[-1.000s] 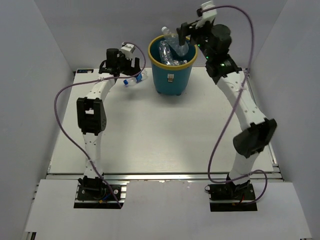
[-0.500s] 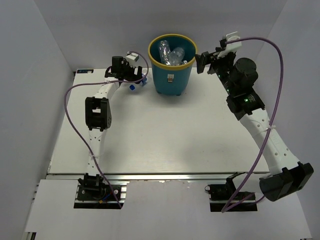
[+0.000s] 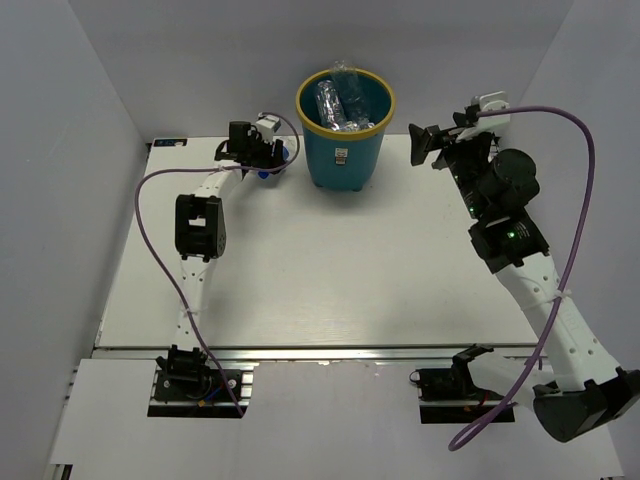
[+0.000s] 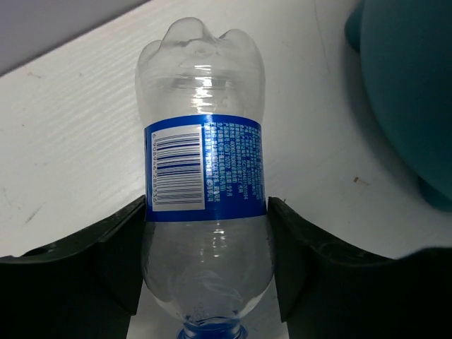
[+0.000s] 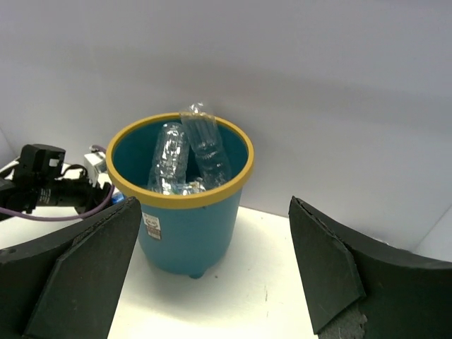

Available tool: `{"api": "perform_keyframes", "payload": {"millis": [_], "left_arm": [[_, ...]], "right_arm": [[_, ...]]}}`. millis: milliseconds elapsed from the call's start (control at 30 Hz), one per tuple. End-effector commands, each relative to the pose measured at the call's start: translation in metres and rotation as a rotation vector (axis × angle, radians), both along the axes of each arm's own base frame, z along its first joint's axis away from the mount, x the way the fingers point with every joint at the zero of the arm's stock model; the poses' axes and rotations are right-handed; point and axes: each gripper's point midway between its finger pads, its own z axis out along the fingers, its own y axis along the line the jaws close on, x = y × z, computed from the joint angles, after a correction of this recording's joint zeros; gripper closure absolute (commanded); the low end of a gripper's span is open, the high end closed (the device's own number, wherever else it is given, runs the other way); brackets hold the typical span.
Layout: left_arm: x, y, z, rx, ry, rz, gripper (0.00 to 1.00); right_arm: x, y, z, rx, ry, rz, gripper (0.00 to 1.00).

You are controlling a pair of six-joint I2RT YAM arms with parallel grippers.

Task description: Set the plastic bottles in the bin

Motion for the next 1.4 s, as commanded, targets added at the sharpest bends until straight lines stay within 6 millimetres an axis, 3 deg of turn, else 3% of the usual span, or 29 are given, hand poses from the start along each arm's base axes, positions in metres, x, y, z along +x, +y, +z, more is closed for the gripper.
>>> {"api": "perform_keyframes", "payload": {"millis": [0, 33, 100, 133, 233, 267, 300, 333, 367, 433, 500, 533, 567, 600, 667, 767, 833, 867, 900, 933, 967, 1000, 1033, 1133, 1233, 1367], "left_arm": [[0.000, -0.003, 0.058, -0.034, -0.070, 0.028, 0.39], [0.002, 0.000, 0.079, -0.040, -0.111, 0.050, 0.44], [0.000, 0.010, 0.086, -0.038, -0.111, 0.128, 0.51], [-0.001, 0.014, 0.113, -0.045, -0.151, 0.153, 0.57], [-0.007, 0.027, 0.144, -0.046, -0.185, 0.235, 0.62], [-0.013, 0.030, 0.179, -0.066, -0.234, 0.258, 0.63], [-0.020, 0.035, 0.180, -0.065, -0.233, 0.278, 0.62], [-0.021, 0.039, 0.201, -0.080, -0.281, 0.314, 0.62], [-0.032, 0.041, 0.238, -0.112, -0.334, 0.323, 0.61], [-0.045, 0.036, 0.265, -0.183, -0.371, 0.312, 0.61], [-0.063, 0.026, 0.319, -0.294, -0.463, 0.275, 0.56], [-0.071, 0.015, 0.325, -0.335, -0.465, 0.222, 0.54], [-0.079, 0.001, 0.348, -0.401, -0.494, 0.181, 0.53], [-0.083, -0.009, 0.348, -0.424, -0.480, 0.151, 0.53], [-0.091, -0.039, 0.372, -0.450, -0.507, 0.090, 0.52], [-0.099, -0.079, 0.388, -0.462, -0.546, 0.014, 0.48], [-0.102, -0.113, 0.377, -0.465, -0.524, -0.043, 0.46], [-0.106, -0.126, 0.395, -0.481, -0.556, -0.072, 0.46], [-0.105, -0.137, 0.391, -0.475, -0.536, -0.085, 0.46], [-0.099, -0.163, 0.368, -0.462, -0.499, -0.117, 0.41], [-0.102, -0.173, 0.389, -0.476, -0.545, -0.138, 0.39], [-0.099, -0.179, 0.386, -0.467, -0.537, -0.131, 0.35], [-0.093, -0.195, 0.361, -0.448, -0.493, -0.140, 0.19], [-0.095, -0.197, 0.374, -0.457, -0.524, -0.118, 0.02], [-0.097, -0.189, 0.382, -0.452, -0.546, -0.084, 0.02], [-0.116, -0.171, 0.427, -0.459, -0.614, -0.052, 0.02]], "right_arm": [[-0.006, -0.012, 0.012, 0.052, -0.046, -0.045, 0.11], [-0.006, -0.013, 0.001, 0.058, -0.028, -0.048, 0.11], [-0.009, -0.015, -0.002, 0.076, -0.033, -0.050, 0.11], [-0.011, -0.016, -0.010, 0.084, -0.022, -0.051, 0.11], [-0.016, -0.021, -0.017, 0.109, -0.027, -0.069, 0.11], [-0.015, -0.023, -0.027, 0.107, -0.012, -0.077, 0.11], [-0.018, -0.025, -0.026, 0.115, -0.023, -0.084, 0.11], [-0.018, -0.028, -0.032, 0.115, -0.016, -0.098, 0.11], [-0.018, -0.030, -0.034, 0.116, -0.014, -0.105, 0.11], [-0.023, -0.035, -0.035, 0.120, -0.014, -0.120, 0.11], [-0.027, -0.038, -0.040, 0.126, -0.008, -0.125, 0.11], [-0.029, -0.038, -0.042, 0.149, -0.002, -0.118, 0.11], [-0.034, -0.038, -0.052, 0.180, 0.015, -0.107, 0.11], [-0.036, -0.038, -0.058, 0.193, 0.026, -0.103, 0.11], [-0.039, -0.036, -0.076, 0.230, 0.058, -0.089, 0.11], [-0.050, -0.038, -0.081, 0.260, 0.052, -0.074, 0.11], [-0.052, -0.042, -0.087, 0.267, 0.065, -0.090, 0.11], [-0.054, -0.044, -0.087, 0.272, 0.061, -0.095, 0.11], [-0.055, -0.046, -0.091, 0.274, 0.065, -0.106, 0.11], [-0.055, -0.047, -0.092, 0.273, 0.066, -0.109, 0.11], [-0.056, -0.048, -0.091, 0.275, 0.062, -0.110, 0.11], [-0.058, -0.047, -0.090, 0.266, 0.056, -0.102, 0.11], [-0.058, -0.047, -0.089, 0.262, 0.057, -0.099, 0.11], [-0.056, -0.050, -0.092, 0.252, 0.080, -0.123, 0.11], [-0.054, -0.050, -0.094, 0.251, 0.087, -0.130, 0.11], [-0.048, -0.044, -0.102, 0.240, 0.127, -0.115, 0.11]]}}
